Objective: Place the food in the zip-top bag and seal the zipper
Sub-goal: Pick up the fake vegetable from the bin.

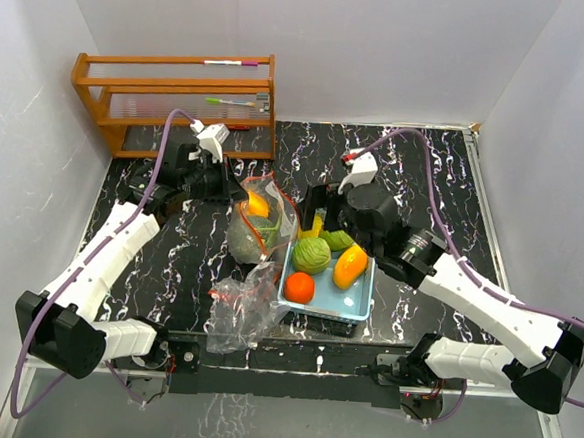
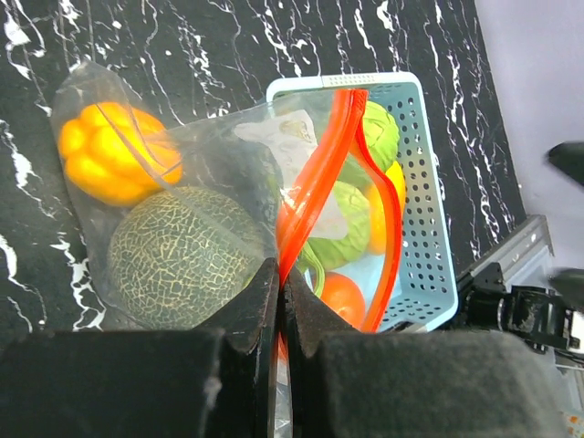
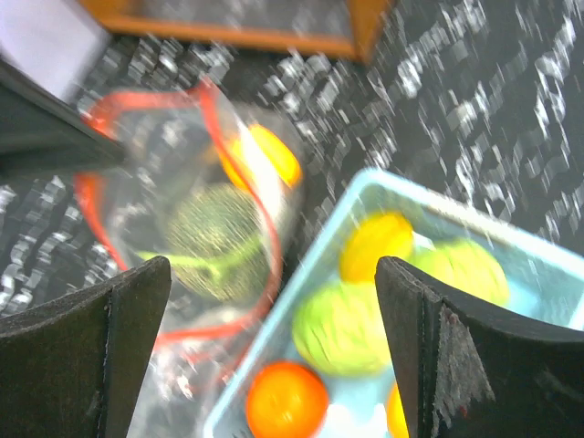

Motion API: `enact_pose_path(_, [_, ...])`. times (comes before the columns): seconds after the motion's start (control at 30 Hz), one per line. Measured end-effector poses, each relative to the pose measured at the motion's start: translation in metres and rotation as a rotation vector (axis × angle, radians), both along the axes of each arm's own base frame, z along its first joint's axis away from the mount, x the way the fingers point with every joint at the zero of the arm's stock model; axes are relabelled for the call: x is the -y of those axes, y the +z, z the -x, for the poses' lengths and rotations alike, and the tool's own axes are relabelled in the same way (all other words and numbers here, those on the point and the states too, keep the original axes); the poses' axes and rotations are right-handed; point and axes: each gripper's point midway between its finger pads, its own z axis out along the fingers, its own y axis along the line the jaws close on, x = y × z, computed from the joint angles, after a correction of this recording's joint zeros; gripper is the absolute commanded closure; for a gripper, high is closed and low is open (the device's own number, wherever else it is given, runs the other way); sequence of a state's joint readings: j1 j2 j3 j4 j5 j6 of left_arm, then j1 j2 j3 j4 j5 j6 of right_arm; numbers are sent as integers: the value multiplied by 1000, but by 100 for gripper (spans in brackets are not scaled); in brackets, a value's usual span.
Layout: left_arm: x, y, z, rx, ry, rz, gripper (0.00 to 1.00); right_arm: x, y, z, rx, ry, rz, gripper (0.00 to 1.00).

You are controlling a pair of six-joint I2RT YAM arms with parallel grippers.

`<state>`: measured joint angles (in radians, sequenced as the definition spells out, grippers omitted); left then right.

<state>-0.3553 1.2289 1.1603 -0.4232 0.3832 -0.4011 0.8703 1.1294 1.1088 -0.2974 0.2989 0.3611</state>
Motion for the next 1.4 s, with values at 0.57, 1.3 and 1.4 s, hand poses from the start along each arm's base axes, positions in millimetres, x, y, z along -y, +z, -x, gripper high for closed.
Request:
enact_pose_path(0.57, [-24, 4, -15, 47, 113, -109, 100, 34, -164, 79, -549, -14, 129, 1])
enact_pose_path(1.3, [-21, 5, -14, 46, 102, -98, 100, -6, -240, 94, -688, 37, 131, 9])
enact_pose_path(1.4, [-20, 5, -14, 47, 101, -94, 100, -4, -244, 95, -691, 25, 136, 11])
